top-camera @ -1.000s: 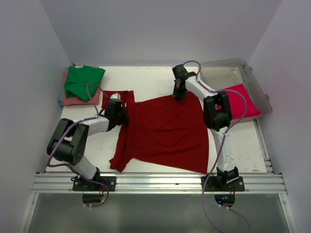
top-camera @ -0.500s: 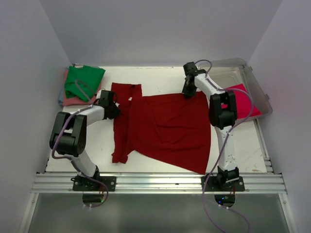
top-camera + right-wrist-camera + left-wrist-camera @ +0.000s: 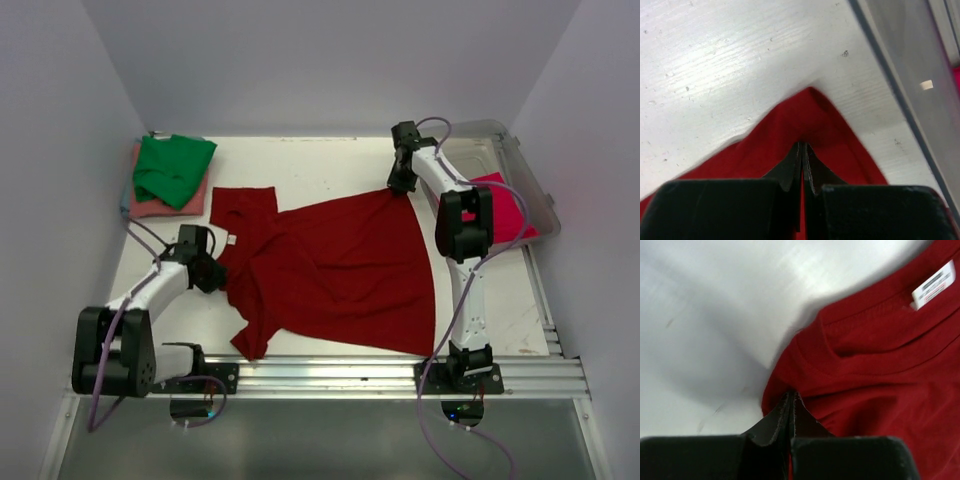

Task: Fold and stack the t-shirts
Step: Flatten the tshirt out

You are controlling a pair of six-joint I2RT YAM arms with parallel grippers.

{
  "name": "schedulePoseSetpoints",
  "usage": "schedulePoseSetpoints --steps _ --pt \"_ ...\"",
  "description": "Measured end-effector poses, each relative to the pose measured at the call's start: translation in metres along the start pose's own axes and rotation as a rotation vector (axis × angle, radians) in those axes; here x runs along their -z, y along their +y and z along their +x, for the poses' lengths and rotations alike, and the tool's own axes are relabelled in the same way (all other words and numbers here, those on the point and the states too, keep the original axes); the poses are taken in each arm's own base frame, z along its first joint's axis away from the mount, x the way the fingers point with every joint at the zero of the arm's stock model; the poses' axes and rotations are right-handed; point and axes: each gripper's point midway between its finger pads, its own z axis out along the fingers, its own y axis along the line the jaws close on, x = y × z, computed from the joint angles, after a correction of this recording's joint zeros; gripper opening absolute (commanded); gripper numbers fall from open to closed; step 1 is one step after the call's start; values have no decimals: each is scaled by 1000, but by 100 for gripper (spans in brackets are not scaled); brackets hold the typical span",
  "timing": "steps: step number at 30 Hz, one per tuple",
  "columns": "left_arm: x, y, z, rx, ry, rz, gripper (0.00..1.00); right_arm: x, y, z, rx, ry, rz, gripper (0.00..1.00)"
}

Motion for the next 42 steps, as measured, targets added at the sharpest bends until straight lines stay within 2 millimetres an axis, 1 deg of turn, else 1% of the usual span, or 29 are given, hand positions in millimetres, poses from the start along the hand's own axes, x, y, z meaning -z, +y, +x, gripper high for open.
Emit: schedulePoseSetpoints --steps 1,4,6,8,10,11,12,14,15,16,19,20,22,23,25,27,30,32,33,35,38,40,41,42 --pt "8 11 10 -1 16 -13 0 0 0 1 1 2 1 0" --pt "28 32 27 -3 42 -38 0 0 3 1 4 7 -14 0" --pt "40 38 30 -3 35 -31 0 -2 13 3 15 13 -76 0" --pt "48 39 30 -2 23 -16 0 -2 20 10 41 18 -129 0" --pt "51 39 31 -2 23 -12 0 6 28 21 91 17 -192 0" --pt "51 40 32 -3 28 -15 0 15 35 28 124 10 -235 0" --pt "50 41 34 -4 36 -19 0 28 46 35 158 11 -291 0" --pt "48 44 38 -6 53 -28 0 61 82 43 232 0 -438 0" --pt "48 46 40 -7 59 -32 0 80 105 44 272 -16 -521 0" --pt "47 48 42 -7 66 -37 0 98 122 40 306 -32 -590 0" --pt "45 52 47 -12 80 -44 0 147 178 49 434 -79 -756 0" --pt "45 52 47 -14 81 -44 0 161 192 54 466 -87 -805 0" --pt "45 52 48 -14 82 -40 0 178 214 69 513 -72 -882 0" --pt "45 52 48 -14 81 -38 0 180 222 77 530 -57 -907 0" --pt "46 51 48 -15 79 -35 0 169 232 90 548 -21 -920 0" --pt "46 52 49 -21 81 -31 0 145 234 110 558 44 -899 0" --pt "48 50 50 -26 86 -18 0 104 229 144 565 160 -842 0" --pt "53 47 48 -42 78 9 0 86 223 162 569 219 -809 0" --pt "58 41 45 -56 63 41 0 81 222 169 572 241 -798 0" --pt "71 26 35 -80 8 127 0 77 221 179 580 267 -793 0" --pt "103 -8 11 -116 -122 320 0 81 224 185 590 279 -809 0" --pt "122 -26 -3 -134 -210 420 0 82 225 188 595 285 -810 0" --pt "127 -32 -9 -141 -240 448 0 82 224 190 595 291 -807 0" --pt "127 -35 -12 -145 -251 456 0 82 224 191 595 295 -808 0"
